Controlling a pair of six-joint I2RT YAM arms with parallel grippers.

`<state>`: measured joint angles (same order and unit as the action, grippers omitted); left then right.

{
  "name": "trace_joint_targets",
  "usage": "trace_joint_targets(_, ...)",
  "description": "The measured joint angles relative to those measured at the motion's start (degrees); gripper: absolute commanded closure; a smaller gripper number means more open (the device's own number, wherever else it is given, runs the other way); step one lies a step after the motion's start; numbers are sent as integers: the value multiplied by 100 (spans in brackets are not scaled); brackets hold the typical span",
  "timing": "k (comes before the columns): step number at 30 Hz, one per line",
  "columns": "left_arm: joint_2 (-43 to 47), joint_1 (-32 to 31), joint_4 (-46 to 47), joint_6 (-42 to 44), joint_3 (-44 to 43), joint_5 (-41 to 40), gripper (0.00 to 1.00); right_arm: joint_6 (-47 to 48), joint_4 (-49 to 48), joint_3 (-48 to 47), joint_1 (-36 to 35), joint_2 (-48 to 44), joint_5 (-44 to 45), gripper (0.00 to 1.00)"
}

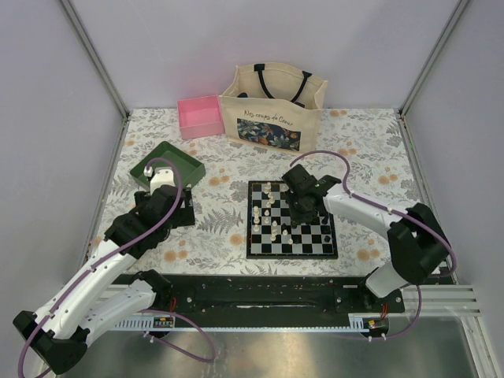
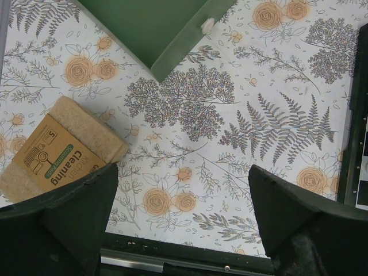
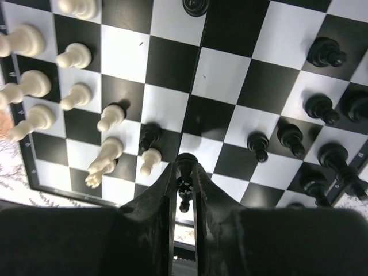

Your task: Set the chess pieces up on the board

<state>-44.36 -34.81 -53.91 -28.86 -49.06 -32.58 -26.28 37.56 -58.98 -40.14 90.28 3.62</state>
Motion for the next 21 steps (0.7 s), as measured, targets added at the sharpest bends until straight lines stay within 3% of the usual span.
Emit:
trace_joint_targets(7, 0, 0, 0, 0, 0, 0, 1, -35, 188, 232, -7, -1178, 201, 83)
trace_joint_targets(14, 13, 0, -2, 0, 0, 0, 1, -496, 544, 1381, -26, -2769, 372, 83)
trace_joint_targets(21, 13, 0, 0, 7, 0, 7, 1, -966, 885, 2048, -28, -3239, 389, 82)
